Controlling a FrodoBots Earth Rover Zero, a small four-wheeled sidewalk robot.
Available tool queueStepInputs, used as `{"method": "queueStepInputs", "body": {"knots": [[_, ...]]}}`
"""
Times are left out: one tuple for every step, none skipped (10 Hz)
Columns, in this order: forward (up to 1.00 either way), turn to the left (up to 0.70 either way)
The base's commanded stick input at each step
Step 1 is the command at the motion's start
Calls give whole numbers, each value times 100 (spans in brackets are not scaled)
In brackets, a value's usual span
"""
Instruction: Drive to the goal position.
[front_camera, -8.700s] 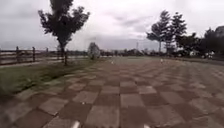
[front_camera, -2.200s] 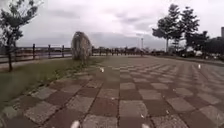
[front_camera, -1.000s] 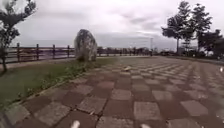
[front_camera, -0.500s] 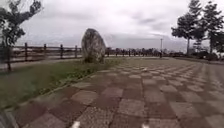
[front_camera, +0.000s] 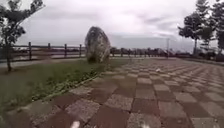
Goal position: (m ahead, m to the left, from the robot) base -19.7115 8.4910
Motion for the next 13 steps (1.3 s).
{"method": "queueStepInputs", "body": {"knots": [[70, 0], [70, 0], [70, 0], [70, 0], [70, 0], [70, 0], [70, 0], [70, 0], [70, 0], [70, 0], [70, 0], [70, 0], [70, 0]]}}
